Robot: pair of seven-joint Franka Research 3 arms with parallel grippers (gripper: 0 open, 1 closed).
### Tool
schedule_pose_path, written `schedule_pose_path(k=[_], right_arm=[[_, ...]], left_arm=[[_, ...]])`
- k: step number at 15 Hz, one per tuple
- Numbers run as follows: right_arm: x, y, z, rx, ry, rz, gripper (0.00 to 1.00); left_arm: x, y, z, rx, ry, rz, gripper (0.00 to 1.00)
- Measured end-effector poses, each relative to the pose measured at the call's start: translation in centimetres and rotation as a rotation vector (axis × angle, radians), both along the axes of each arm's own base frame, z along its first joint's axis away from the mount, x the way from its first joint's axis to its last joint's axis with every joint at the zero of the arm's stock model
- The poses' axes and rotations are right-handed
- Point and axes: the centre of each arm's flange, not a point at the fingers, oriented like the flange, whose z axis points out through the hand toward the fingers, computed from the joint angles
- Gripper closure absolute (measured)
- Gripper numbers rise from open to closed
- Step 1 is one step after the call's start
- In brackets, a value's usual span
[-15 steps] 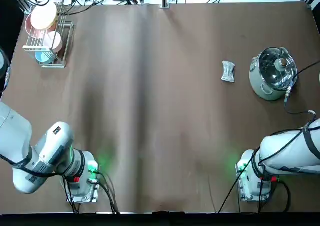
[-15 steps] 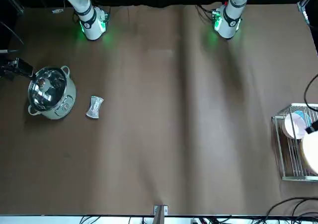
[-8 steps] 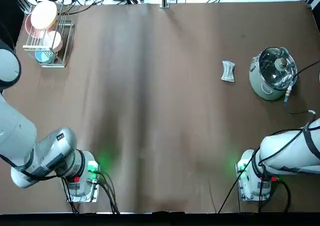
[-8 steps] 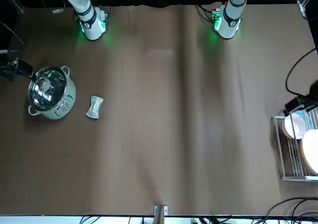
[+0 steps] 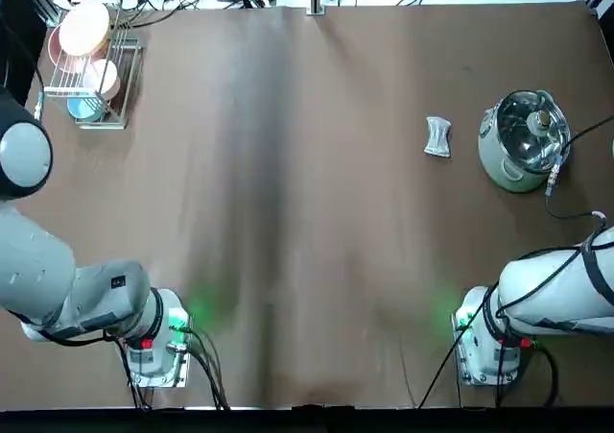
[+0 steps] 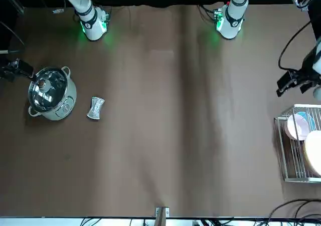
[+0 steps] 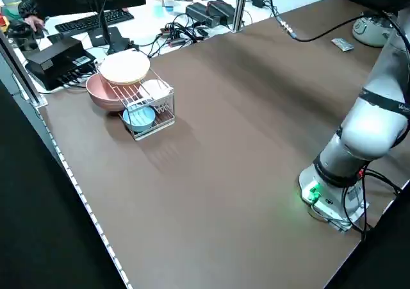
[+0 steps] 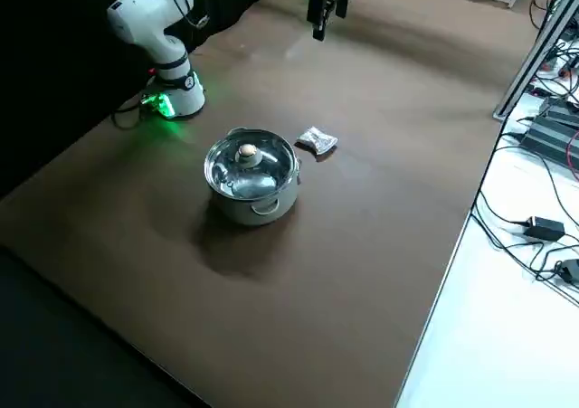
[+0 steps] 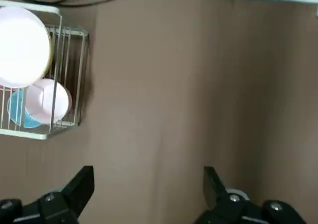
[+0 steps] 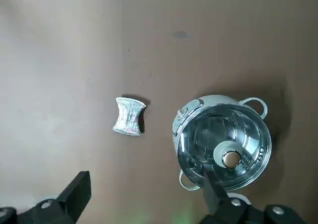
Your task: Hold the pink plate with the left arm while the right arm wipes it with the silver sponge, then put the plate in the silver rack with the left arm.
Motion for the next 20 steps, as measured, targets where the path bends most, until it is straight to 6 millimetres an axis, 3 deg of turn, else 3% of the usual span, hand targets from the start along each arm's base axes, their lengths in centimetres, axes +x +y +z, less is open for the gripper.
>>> schedule_pose_path(k=[6,16,20], right_arm=[[0.0,0.0,0.0,0.000,0.000,0.000,0.00],[0.0,0.0,0.0,0.000,0.000,0.000,0.00],[0.0,0.0,0.0,0.000,0.000,0.000,0.00]], left_arm=[[-0.5,2.1,0.6,-0.032,0.009,-0.024,0.01],[-1.3,2.1,1.1,-0.030,0.028,-0.025,0.00],[-1.5,2.2,1.2,-0.022,0.027,-0.105,0.00]])
